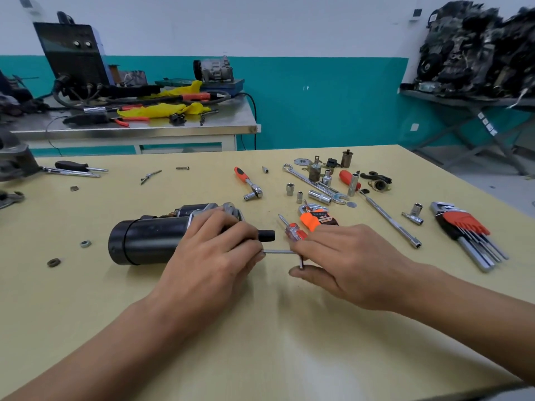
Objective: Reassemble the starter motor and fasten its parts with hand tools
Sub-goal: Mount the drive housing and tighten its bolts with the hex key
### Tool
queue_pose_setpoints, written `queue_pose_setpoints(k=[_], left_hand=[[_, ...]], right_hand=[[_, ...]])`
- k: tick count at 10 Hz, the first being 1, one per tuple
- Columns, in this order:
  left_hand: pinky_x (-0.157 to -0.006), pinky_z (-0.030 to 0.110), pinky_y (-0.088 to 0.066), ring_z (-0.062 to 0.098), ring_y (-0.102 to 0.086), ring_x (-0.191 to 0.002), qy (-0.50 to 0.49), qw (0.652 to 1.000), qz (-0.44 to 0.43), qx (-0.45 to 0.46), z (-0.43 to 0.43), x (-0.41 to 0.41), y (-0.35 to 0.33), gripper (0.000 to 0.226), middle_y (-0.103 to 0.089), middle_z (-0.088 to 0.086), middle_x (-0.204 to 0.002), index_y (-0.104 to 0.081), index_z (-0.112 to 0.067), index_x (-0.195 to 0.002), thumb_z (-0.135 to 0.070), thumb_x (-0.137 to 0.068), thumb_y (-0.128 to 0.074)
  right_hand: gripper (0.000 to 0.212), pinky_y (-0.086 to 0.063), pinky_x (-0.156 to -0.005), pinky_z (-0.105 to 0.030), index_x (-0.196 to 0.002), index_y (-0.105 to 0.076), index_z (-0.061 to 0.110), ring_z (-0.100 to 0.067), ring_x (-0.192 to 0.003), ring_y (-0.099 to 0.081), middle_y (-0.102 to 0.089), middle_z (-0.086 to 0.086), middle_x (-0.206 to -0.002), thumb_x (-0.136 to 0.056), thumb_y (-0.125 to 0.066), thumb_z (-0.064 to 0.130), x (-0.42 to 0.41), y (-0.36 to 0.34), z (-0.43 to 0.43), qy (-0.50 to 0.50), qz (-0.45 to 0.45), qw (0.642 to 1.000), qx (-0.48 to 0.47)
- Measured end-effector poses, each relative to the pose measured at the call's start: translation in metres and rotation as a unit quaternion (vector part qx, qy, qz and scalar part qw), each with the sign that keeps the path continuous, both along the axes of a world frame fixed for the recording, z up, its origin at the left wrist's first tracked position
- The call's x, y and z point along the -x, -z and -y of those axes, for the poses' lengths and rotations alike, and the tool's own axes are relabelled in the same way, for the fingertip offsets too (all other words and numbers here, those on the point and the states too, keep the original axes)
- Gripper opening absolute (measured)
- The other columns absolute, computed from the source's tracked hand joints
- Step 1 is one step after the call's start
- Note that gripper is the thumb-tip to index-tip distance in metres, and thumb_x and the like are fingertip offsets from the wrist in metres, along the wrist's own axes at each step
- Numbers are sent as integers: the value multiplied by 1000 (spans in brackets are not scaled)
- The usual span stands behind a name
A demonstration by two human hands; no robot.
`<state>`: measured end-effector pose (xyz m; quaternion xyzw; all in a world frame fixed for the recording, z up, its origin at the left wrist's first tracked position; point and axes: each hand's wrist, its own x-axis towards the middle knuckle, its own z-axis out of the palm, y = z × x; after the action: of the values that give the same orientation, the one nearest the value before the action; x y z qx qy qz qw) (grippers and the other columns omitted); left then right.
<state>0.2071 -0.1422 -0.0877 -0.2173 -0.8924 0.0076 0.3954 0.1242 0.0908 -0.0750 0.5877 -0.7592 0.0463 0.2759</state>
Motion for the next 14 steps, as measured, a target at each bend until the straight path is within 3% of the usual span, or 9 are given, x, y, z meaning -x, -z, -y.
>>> queue_pose_setpoints(k=[1, 2, 3, 4, 5, 7, 9, 10, 14], left_hand=[[-84, 40, -45, 24, -53, -91, 1, 1000, 0, -8, 0, 1, 1, 29, -71, -2, -97, -75, -11, -89, -27, -99, -53], [-84, 40, -45, 24, -53, -91, -5, 1000, -7, -5, 1, 2, 0, 27, -71, -2, -98, -75, -12, -90, -26, -99, -54], [-86, 38, -44, 24, -53, -92, -1, 1000, -7, 3, 1, 2, 1, 27, -71, -1, -98, -75, -12, -90, -25, -99, -54], [-87, 37, -42, 25, -53, -91, -3, 1000, -7, 5, 2, 2, 1, 26, -71, -1, -98, -75, -12, -90, -24, -99, -54], [-87, 36, -41, 24, -52, -91, -4, 1000, -8, 8, 2, 2, 2, 25, -71, -1, -98, -75, -12, -90, -24, -99, -55], [-84, 40, -45, 25, -54, -91, -9, 1000, -12, 12, 2, 2, 2, 27, -71, -1, -98, -75, -11, -89, -27, -98, -55], [-86, 45, -48, 29, -62, -87, -14, 1000, -25, 10, 0, 1, 3, 31, -71, 1, -95, -75, -10, -88, -27, -99, -52], [-85, 44, -48, 29, -61, -87, -13, 999, -28, 14, -3, 3, 3, 30, -70, 1, -93, -74, -9, -87, -26, -99, -52], [-83, 35, -41, 26, -62, -86, -27, 998, -56, 30, -2, 4, 5, 31, -71, -2, -90, -73, -12, -84, -28, -99, -52]], right_hand=[[41, -36, -51, -25, -69, -61, 8, -18, -52, -48, -51, 1, -57, -102, -50, 30, -6, 1, 20, 21, 254, 959, 123], [47, -28, -37, -20, -62, -53, 14, -12, -37, -38, -43, 2, -45, -103, -49, 36, -9, -4, 40, 124, 779, 540, 294], [54, -27, -34, -20, -59, -56, 15, -12, -36, -38, -46, -2, -46, -101, -48, 48, -10, -3, 36, 208, 757, 585, 205], [57, -38, -49, -22, -82, -65, 20, -5, -56, -50, -60, 7, -65, -91, -37, 69, -7, -3, 18, 191, 358, 909, 94], [55, -40, -60, -27, -94, -66, 20, -9, -70, -50, -59, 14, -76, -96, -33, 65, -3, -2, 12, 146, 201, 968, 39], [60, -30, -52, -21, -69, -55, 6, -18, -53, -40, -44, -2, -54, -95, -37, 56, -8, 9, 24, 95, 357, 922, 113], [65, -41, -57, -38, -70, -64, 9, -20, -57, -53, -59, -5, -59, -93, -31, 60, -22, 18, 31, 118, 360, 908, 180], [56, -35, -48, -21, -63, -64, 12, -12, -50, -50, -56, 1, -51, -97, -42, 51, -23, 22, 31, 136, 407, 877, 216], [55, -34, -44, -17, -59, -65, 11, -6, -37, -40, -46, 5, -41, -101, -48, 44, -25, 18, 34, 158, 508, 818, 220]])
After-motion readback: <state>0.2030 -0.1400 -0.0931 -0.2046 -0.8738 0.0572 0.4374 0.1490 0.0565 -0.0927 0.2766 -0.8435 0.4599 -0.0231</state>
